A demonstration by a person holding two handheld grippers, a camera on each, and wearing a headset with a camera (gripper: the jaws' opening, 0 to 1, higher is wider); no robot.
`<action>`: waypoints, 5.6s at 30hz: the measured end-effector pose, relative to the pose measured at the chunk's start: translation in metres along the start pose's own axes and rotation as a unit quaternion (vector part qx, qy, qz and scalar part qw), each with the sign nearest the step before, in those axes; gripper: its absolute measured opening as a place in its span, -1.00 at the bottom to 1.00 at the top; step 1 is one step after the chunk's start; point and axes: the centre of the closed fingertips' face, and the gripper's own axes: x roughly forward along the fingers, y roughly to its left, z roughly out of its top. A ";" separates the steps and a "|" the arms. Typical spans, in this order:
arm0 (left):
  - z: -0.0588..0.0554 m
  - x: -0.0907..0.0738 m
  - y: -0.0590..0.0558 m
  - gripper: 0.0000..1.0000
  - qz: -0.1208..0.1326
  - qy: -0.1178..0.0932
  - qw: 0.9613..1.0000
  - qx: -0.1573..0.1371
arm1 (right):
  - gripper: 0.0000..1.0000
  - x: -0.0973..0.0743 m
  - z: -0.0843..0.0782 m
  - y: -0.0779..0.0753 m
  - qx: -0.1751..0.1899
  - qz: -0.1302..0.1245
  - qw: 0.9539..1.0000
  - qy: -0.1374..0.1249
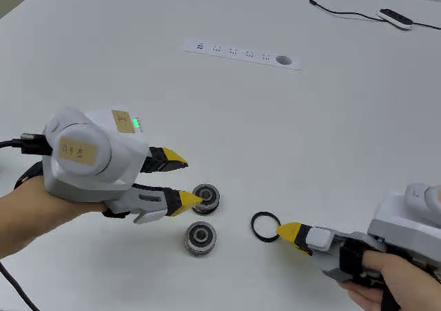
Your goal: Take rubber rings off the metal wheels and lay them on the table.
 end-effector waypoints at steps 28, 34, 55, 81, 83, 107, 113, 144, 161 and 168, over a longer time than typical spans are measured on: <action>-0.012 0.033 0.000 -0.50 -0.026 0.036 0.999 0.022 | -0.08 0.018 0.010 0.083 -0.100 0.180 0.979 -0.010; -0.016 0.036 -0.001 -0.54 -0.032 0.046 0.998 0.027 | -0.04 0.023 0.011 0.093 -0.105 0.200 0.974 -0.007; -0.022 0.044 -0.005 -0.69 -0.046 0.053 0.997 0.018 | -0.04 0.032 0.007 0.099 -0.098 0.206 0.974 0.000; -0.023 0.042 -0.007 -0.75 -0.059 0.057 0.996 0.023 | 0.07 0.061 -0.002 0.113 -0.077 0.229 0.970 0.032; -0.023 0.043 -0.007 -0.75 -0.060 0.060 0.996 0.026 | 0.07 0.063 -0.002 0.113 -0.072 0.228 0.970 0.034; -0.024 0.044 -0.006 -0.75 -0.063 0.062 0.996 0.032 | -0.08 0.059 -0.003 0.104 -0.046 0.246 0.967 0.040; -0.024 0.044 -0.006 -0.75 -0.063 0.063 0.995 0.033 | -0.17 0.057 -0.003 0.103 -0.048 0.244 0.968 0.041; -0.024 0.044 -0.007 -0.76 -0.064 0.074 0.994 0.058 | -0.99 0.070 0.002 0.081 -0.020 0.157 0.987 0.034; -0.024 0.044 -0.006 -0.76 -0.069 0.074 0.993 0.053 | -0.99 0.070 0.001 0.088 -0.085 0.160 0.983 0.036; -0.024 0.044 -0.006 -0.76 -0.069 0.074 0.993 0.054 | -0.99 0.069 0.001 0.091 -0.110 0.162 0.980 0.034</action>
